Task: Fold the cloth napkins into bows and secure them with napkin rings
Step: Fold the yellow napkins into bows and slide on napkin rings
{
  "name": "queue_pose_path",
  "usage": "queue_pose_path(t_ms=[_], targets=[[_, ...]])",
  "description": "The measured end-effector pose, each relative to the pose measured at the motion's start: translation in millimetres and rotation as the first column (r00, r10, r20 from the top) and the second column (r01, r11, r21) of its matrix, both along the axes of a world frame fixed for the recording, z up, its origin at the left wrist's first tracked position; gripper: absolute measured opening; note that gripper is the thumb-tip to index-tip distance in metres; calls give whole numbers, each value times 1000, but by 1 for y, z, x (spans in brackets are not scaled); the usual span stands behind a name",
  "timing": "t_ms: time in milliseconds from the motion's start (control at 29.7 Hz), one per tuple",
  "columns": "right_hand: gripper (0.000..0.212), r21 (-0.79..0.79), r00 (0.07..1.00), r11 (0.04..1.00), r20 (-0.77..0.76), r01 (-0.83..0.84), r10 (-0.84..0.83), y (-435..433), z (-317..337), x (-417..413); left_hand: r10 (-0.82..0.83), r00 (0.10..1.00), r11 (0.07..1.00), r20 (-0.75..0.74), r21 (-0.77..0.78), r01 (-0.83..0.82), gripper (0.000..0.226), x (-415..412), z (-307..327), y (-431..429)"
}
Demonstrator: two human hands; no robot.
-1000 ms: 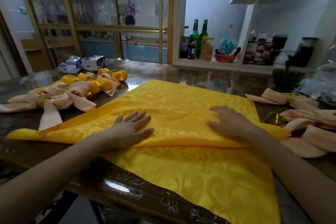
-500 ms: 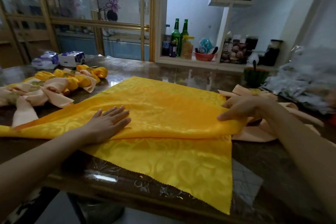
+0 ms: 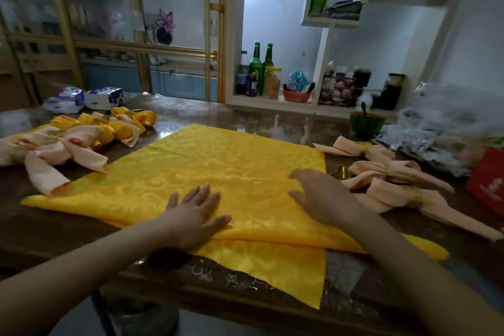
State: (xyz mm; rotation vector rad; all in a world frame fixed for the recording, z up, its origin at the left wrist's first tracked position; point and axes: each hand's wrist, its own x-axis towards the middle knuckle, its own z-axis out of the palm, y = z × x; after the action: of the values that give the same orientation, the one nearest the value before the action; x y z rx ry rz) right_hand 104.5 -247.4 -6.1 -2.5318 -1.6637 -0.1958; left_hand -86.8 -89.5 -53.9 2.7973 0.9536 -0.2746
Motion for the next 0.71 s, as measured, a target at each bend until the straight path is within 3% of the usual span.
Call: queue_pose_path(t_ms=[67, 202, 303, 371, 607, 708], targets=[[53, -82, 959, 985, -255, -149, 124, 20, -19, -17, 6, 1000, 1000, -10, -5, -6, 75, -4, -1, 0], [71, -209, 943, 951, -290, -227, 161, 31, -49, -23, 12, 999, 1000, -48, -25, -13, 104, -17, -2, -1], [98, -242, 941, 941, -299, -238, 160, 22, -48, -26, -5, 998, 997, -56, -78, 1, 120, -24, -1, 2], [103, -266, 937, 932, -311, -247, 159, 14, -46, -34, -18, 996, 994, -86, -110, 8, 128, -28, 2, 0], [98, -270, 938, 934, -318, -232, 140, 16, -47, -34, -8, 999, 994, -50, -108, 3, 113, -26, 2, 1], [103, -271, 944, 940, -309, -206, 118, 22, -47, -31, 12, 998, 997, -56, -79, -17, 95, -20, 0, 6]])
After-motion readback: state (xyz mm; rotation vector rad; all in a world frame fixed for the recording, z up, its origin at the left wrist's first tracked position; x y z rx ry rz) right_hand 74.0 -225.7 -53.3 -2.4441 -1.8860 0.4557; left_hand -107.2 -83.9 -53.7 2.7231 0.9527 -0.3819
